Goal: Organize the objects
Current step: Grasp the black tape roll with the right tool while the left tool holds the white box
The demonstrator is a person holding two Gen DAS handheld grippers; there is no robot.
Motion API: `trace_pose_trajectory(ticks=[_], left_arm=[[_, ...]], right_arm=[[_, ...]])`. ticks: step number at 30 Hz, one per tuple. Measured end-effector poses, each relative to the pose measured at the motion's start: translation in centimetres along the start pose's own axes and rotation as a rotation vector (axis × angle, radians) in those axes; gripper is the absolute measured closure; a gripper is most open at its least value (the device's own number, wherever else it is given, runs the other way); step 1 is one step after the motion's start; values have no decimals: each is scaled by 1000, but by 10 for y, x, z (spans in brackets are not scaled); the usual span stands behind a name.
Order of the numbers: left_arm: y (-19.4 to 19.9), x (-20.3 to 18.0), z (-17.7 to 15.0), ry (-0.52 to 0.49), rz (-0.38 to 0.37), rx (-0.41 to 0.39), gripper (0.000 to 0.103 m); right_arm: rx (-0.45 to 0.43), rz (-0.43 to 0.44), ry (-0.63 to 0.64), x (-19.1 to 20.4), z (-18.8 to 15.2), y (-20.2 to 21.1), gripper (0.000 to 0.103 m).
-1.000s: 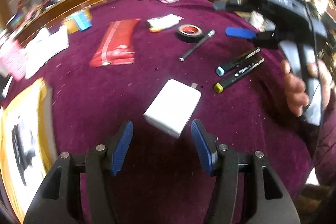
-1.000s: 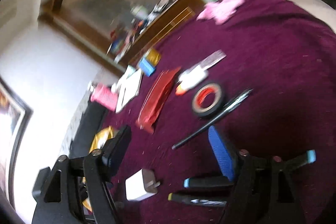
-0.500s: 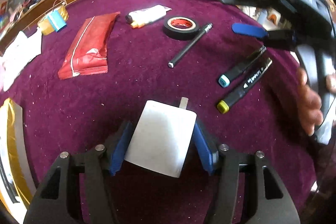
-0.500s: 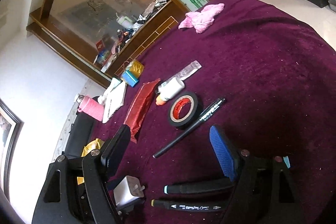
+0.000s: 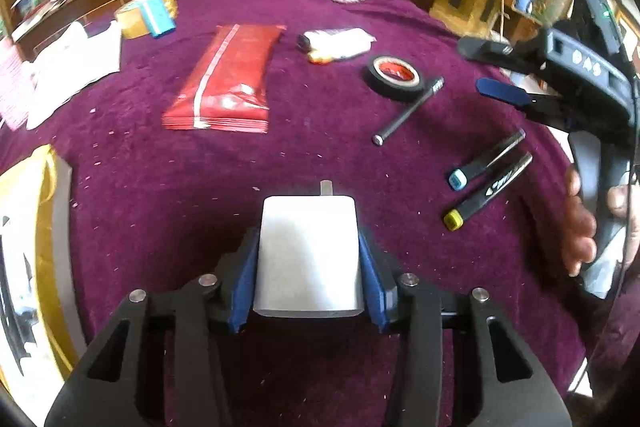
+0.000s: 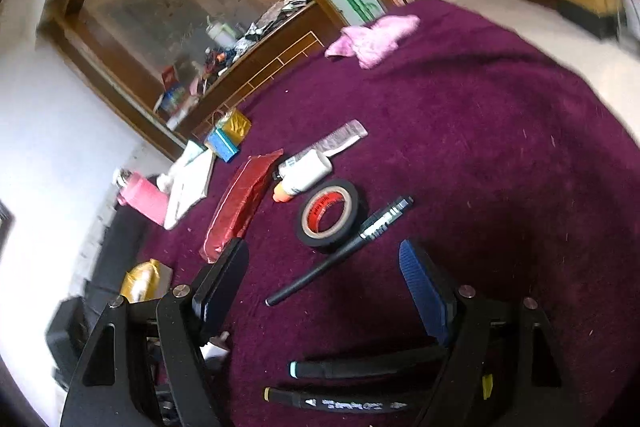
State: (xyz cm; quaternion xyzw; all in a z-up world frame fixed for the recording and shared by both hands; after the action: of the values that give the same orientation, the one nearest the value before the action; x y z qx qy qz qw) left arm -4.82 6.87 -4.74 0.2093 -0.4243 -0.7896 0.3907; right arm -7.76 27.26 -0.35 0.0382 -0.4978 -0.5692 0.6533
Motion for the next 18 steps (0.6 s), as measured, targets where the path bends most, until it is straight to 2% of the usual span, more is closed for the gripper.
trace_pose_trajectory(ticks=[6,7,8,9,11,13,16,18], left_arm=[[11,10,-12,54,-6,-12,59],[12,11,-14,62,-6,-11,59],[14,13,-17,69,-6,-10,59],[17,15,-19,76,-8,-13,59],[24,19,-23,91,-10,-25,59],[34,24,-27,109,-9,-41,59],[50,35,-31,136,-2,-73,59],[63,44,-36,164,1,-98,59]], right_arm=[[73,-240,335,35,-7,-52,33],[90,-268,388,39,-11,-62,42],[112,-294,424,40,-15,-71,56],[140,-329,453,38,-19,-80,64],[133,-408,507,34,-20,-88,78],[134,-417,504,31,-19,-89,82],[126,-385,469,29,-16,-82,91],[115,-363,441,30,-15,-75,93]])
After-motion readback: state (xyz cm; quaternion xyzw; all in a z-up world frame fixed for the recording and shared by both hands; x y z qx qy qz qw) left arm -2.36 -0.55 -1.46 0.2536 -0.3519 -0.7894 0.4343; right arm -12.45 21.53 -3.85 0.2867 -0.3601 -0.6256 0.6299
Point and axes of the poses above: each gripper's, at about its wrist camera, not at the fingertips, and y roughly against the way its jaws point, x to its left, z to its top, the point moved 9 cm from there along -y, roughly the way its jaws point, and after that the axes turned 9 degrees about -y, right-handed, at the moved point
